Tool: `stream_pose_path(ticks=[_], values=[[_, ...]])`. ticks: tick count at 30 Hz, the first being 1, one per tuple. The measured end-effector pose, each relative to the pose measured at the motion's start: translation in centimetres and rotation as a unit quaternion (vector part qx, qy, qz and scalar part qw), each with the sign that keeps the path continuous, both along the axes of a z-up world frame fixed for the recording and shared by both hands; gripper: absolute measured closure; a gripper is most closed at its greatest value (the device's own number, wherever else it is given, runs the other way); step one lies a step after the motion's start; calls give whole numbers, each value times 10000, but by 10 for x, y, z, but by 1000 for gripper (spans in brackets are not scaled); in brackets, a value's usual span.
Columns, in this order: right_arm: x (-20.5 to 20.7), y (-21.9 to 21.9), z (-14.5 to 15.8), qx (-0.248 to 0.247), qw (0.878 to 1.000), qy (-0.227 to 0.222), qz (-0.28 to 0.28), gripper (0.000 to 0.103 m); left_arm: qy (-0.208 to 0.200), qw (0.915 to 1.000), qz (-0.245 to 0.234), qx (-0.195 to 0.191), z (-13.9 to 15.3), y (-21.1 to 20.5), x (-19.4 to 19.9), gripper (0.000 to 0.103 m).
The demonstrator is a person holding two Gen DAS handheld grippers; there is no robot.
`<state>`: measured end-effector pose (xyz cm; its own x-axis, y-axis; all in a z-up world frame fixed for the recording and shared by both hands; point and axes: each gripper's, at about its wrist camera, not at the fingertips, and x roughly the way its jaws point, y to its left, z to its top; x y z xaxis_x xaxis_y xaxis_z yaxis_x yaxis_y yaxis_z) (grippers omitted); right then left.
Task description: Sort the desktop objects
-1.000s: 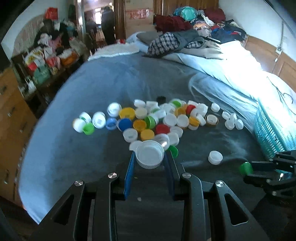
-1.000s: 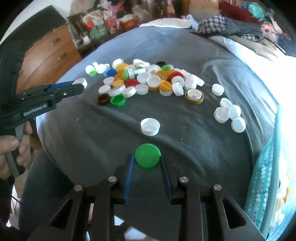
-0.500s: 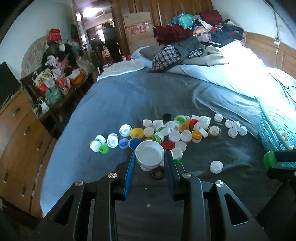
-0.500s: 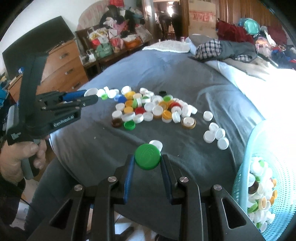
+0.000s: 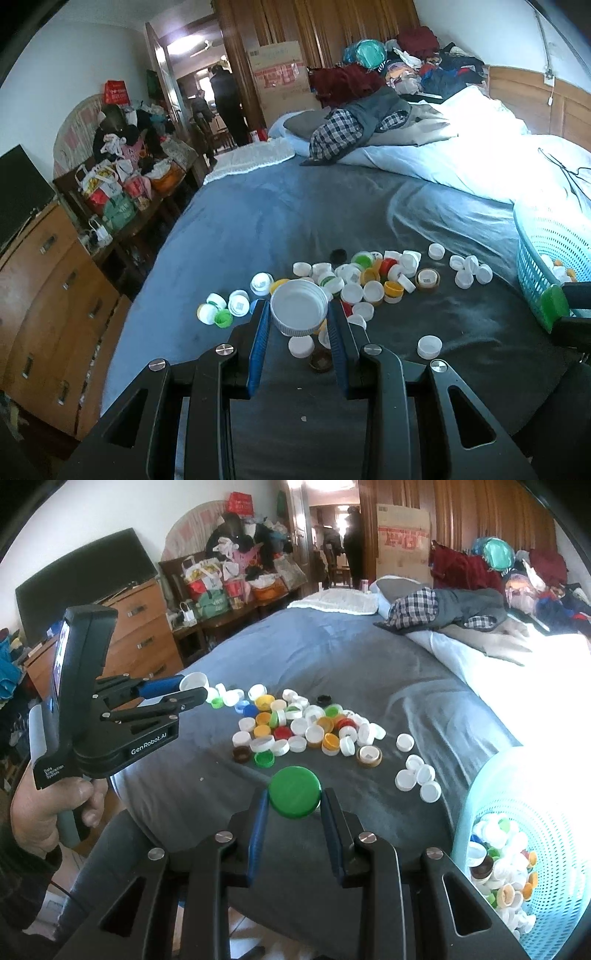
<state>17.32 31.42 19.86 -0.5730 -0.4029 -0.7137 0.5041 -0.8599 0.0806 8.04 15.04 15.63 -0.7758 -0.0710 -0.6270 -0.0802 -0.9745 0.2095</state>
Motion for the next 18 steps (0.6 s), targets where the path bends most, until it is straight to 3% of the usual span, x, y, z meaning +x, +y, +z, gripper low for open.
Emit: stream_pose_path(ticks=[18], values=[[10,0,12,-32,9998,166,44,72,296,9994,88,-183,14,3,10,76]])
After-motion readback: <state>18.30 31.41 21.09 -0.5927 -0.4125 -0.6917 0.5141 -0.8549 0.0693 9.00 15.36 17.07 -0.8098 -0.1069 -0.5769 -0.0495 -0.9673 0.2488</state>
